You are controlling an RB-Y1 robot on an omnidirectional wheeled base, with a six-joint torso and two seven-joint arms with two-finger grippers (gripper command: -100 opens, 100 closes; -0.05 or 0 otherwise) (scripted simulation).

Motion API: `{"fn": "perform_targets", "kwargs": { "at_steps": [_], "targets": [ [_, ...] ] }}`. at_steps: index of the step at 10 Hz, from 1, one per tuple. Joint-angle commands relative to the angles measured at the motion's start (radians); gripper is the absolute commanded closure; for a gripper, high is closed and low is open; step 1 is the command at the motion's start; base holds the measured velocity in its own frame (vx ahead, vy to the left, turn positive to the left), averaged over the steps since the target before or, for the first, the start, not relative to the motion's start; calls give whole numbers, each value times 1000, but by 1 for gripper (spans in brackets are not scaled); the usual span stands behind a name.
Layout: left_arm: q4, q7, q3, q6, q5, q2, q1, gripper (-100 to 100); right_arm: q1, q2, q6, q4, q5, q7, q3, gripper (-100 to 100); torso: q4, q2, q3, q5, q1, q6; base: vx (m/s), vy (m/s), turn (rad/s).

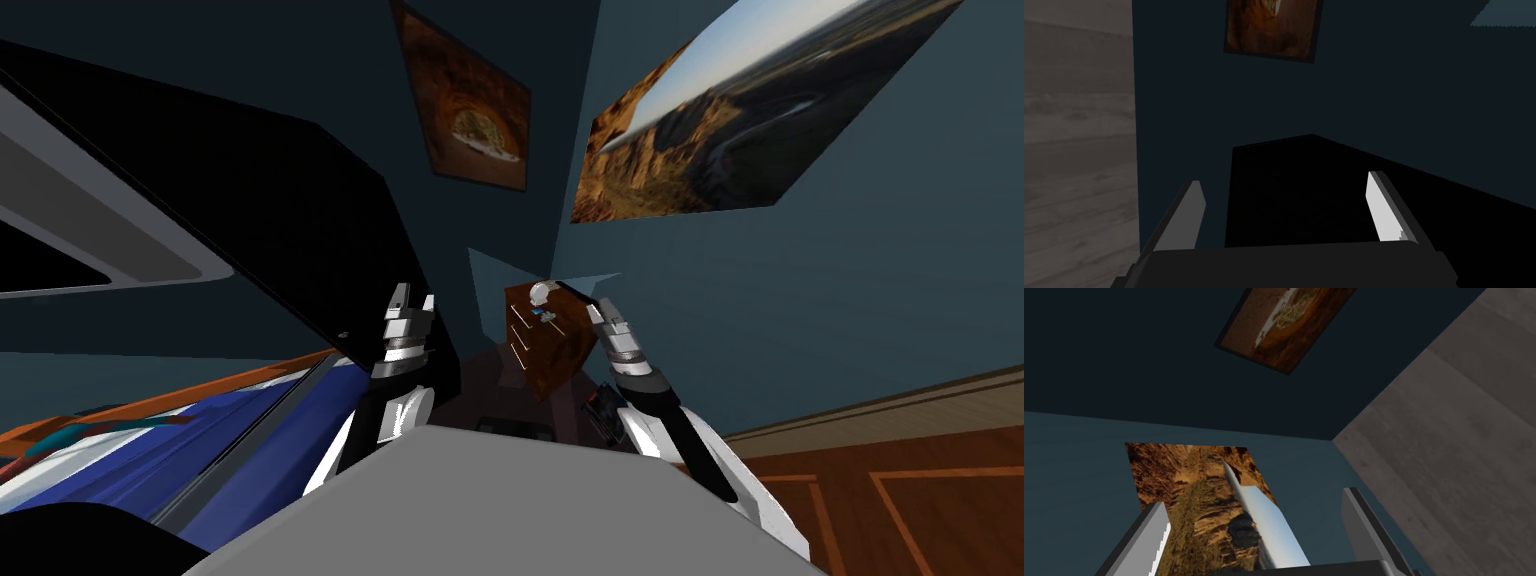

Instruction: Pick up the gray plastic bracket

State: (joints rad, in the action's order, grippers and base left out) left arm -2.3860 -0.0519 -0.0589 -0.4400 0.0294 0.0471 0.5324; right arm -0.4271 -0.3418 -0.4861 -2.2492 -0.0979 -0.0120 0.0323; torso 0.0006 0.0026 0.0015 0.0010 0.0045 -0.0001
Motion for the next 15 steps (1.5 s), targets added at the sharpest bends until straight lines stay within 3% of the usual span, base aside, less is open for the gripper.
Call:
{"fn": "perform_targets", "kwargs": {
  "at_steps": [1, 15],
  "targets": [
    [0, 0, 0, 0, 0, 0, 0, 0, 4, -31, -1, 11, -10, 1, 4, -100, 0, 0, 0, 0, 0, 0, -30, 59, 27],
    [0, 0, 0, 0, 0, 0, 0, 0, 53, -417, -54, 213, -169, -7, 64, -100, 0, -2, -1, 0, 0, 0, -26, 77, 53]
  ]
}}
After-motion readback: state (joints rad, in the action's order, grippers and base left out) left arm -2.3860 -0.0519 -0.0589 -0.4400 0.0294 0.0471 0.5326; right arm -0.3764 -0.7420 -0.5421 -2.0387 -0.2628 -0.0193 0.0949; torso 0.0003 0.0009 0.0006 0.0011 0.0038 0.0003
